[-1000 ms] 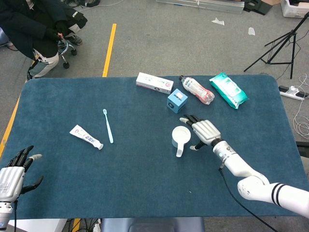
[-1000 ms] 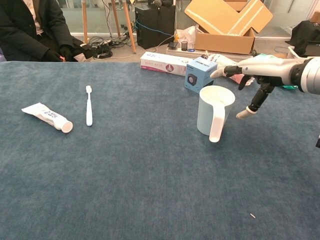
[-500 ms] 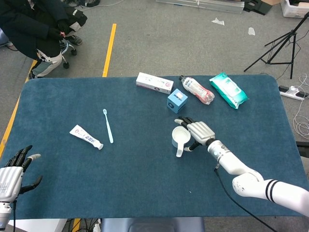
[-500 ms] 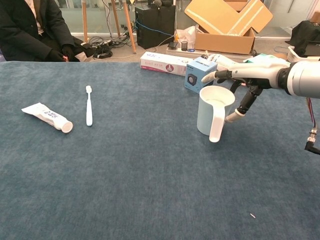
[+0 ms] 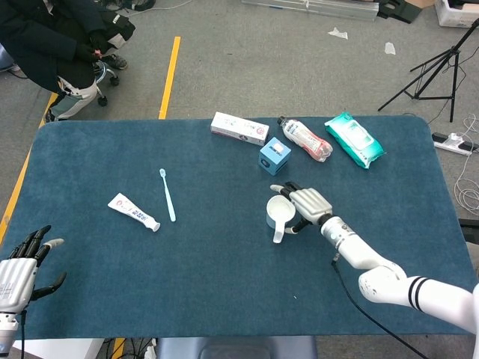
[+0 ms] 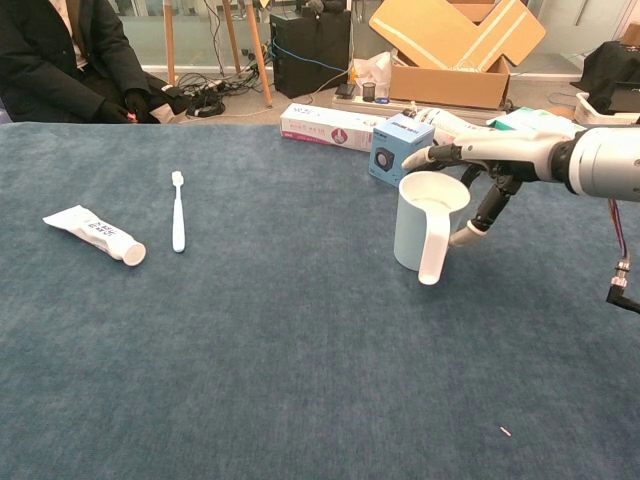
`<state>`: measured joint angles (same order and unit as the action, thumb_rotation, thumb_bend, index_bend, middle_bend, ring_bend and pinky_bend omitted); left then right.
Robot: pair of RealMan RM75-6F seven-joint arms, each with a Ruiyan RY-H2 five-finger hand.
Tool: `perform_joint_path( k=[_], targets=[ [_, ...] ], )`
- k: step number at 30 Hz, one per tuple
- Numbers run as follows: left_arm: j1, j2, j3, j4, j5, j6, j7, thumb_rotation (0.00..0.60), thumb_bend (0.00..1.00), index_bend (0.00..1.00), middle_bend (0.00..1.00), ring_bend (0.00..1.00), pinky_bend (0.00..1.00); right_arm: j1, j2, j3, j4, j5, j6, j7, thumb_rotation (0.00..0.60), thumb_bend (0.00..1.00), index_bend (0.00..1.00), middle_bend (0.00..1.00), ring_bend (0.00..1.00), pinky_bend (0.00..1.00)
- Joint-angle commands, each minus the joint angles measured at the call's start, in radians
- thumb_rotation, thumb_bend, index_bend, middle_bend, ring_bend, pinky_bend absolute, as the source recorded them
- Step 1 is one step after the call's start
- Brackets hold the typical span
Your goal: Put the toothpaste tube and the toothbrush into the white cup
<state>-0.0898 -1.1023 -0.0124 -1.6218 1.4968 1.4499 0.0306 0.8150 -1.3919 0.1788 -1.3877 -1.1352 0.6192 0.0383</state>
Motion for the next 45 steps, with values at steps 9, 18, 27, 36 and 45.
perform_joint_path(
  k=[9, 18, 27, 36, 45],
  targets=[
    [0.001, 0.002, 0.001, -0.003, 0.0, -0.001, -0.001, 0.6, 0.27, 0.25, 0.09, 0.1, 0.23, 0.006, -0.033, -0.004, 0.032, -0.001, 0.018, 0.006, 0.6, 0.07, 0.18, 0.27, 0.11, 0.31],
    [0.001, 0.004, 0.001, -0.005, -0.001, -0.002, 0.0, 0.6, 0.27, 0.25, 0.09, 0.1, 0.23, 0.004, -0.054, -0.005, 0.052, -0.021, 0.034, 0.029, 0.6, 0.09, 0.26, 0.35, 0.18, 0.35],
    [0.001, 0.004, 0.001, -0.007, -0.004, -0.006, 0.003, 0.6, 0.27, 0.25, 0.09, 0.1, 0.23, -0.002, -0.061, -0.005, 0.062, -0.037, 0.054, 0.047, 0.6, 0.1, 0.37, 0.46, 0.29, 0.39],
    [0.0, 0.004, 0.001, -0.007, -0.006, -0.008, 0.007, 0.6, 0.27, 0.25, 0.09, 0.1, 0.23, -0.007, -0.044, 0.007, 0.02, -0.054, 0.087, 0.052, 0.6, 0.1, 0.38, 0.47, 0.3, 0.39],
    [0.003, 0.013, 0.0, -0.014, -0.011, -0.006, 0.005, 0.6, 0.27, 0.25, 0.09, 0.1, 0.23, 0.008, -0.032, 0.035, -0.061, -0.051, 0.129, 0.011, 0.6, 0.1, 0.38, 0.47, 0.3, 0.4]
  ],
)
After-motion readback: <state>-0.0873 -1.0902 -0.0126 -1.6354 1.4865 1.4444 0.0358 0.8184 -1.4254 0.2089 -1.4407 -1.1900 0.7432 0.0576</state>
